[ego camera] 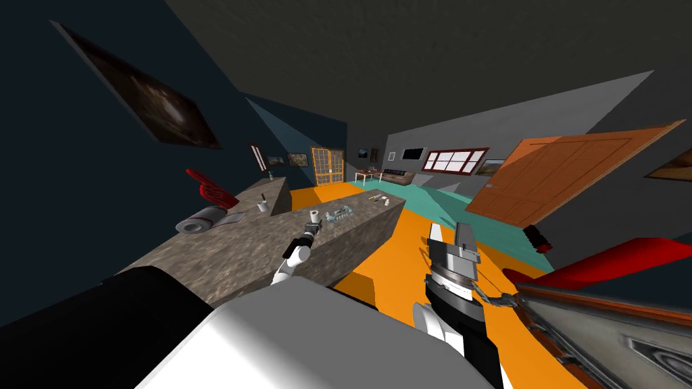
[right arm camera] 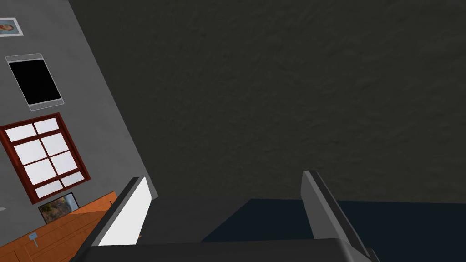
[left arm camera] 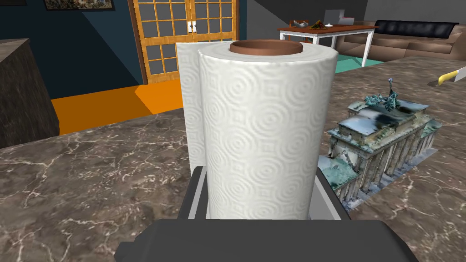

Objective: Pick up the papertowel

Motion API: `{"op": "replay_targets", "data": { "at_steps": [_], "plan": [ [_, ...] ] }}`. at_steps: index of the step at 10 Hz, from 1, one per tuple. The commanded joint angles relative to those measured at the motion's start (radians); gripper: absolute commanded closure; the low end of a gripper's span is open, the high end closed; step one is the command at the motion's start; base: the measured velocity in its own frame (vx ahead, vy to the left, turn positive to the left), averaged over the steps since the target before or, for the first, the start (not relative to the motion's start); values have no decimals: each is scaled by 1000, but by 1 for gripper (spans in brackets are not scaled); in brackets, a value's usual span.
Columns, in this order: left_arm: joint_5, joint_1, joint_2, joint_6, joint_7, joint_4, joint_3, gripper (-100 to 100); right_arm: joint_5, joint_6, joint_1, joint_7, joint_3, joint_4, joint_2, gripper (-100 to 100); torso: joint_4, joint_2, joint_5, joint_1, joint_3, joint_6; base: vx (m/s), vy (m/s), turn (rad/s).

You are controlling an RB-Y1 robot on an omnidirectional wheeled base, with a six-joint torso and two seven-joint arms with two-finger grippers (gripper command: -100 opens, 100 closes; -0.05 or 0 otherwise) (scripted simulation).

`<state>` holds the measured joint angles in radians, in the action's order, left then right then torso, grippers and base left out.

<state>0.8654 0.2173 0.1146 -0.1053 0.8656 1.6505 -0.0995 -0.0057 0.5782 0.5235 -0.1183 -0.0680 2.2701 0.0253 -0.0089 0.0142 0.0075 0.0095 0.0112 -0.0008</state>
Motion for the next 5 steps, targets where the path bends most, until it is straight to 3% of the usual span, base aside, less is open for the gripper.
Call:
{"op": "replay_targets", "data": {
  "at_steps": [1, 3, 4, 5],
  "plan": [
    [-1, 50, -5, 24, 7, 50, 15, 100, 0, 0, 0, 0, 0, 0, 0, 0, 0, 0, 0, 0, 0, 0, 82, -89, 231],
    [-1, 61, -5, 24, 7, 98, 15, 100, 0, 0, 0, 0, 0, 0, 0, 0, 1, -1, -1, -2, 0, 3, 37, -39, -53],
    [-1, 57, -3, 16, 9, 73, 20, 100, 0, 0, 0, 0, 0, 0, 0, 0, 1, -2, 0, 0, -1, 3, 9, -1, -18],
    [0, 55, -3, 16, 10, 76, 20, 0, 0, 0, 0, 0, 0, 0, 0, 0, 1, -3, 0, 2, -2, 2, 0, 0, 0]
  ]
}}
